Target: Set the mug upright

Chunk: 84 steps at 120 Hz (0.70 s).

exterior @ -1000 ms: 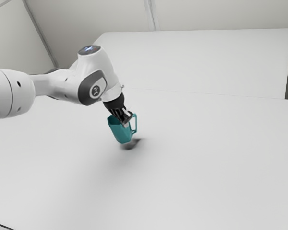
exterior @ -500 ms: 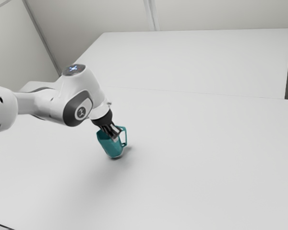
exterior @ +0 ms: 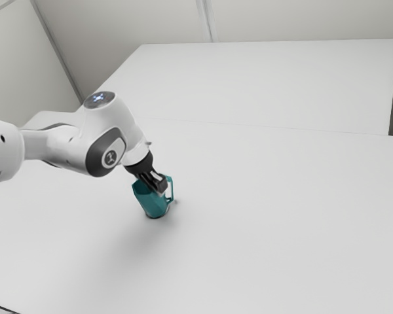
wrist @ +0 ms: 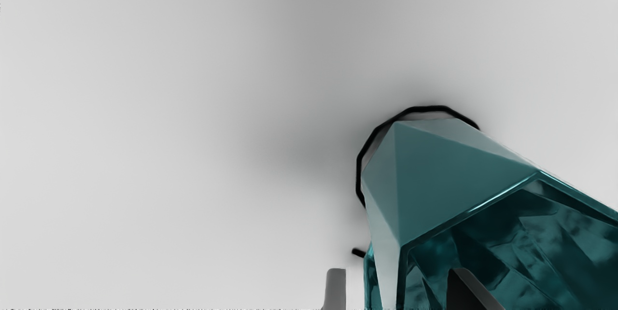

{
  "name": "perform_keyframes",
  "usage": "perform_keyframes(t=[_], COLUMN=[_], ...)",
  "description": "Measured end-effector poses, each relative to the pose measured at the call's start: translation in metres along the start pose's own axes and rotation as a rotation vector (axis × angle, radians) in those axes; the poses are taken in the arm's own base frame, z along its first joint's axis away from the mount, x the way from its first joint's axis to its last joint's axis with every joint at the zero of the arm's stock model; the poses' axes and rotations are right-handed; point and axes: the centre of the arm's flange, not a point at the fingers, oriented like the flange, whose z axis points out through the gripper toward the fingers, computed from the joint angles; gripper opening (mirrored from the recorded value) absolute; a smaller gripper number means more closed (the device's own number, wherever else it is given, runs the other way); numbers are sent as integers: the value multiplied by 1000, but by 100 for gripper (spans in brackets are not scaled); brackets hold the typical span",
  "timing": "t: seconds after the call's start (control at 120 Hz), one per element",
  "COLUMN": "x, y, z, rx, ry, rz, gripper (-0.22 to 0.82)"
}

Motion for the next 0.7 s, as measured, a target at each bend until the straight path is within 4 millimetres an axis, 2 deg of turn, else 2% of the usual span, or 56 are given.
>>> perform_keyframes(t=[0.075,0.167,0.4,0.7], x=[0,1,-2,-79], y=[0,-1,-7,22], z=[-13,-30,-65,-154], rx=[-6,-11,-10,-39], ry=[-15,-30,-44,-45], rz=[1,6,18,12], gripper=[29,40,54,59])
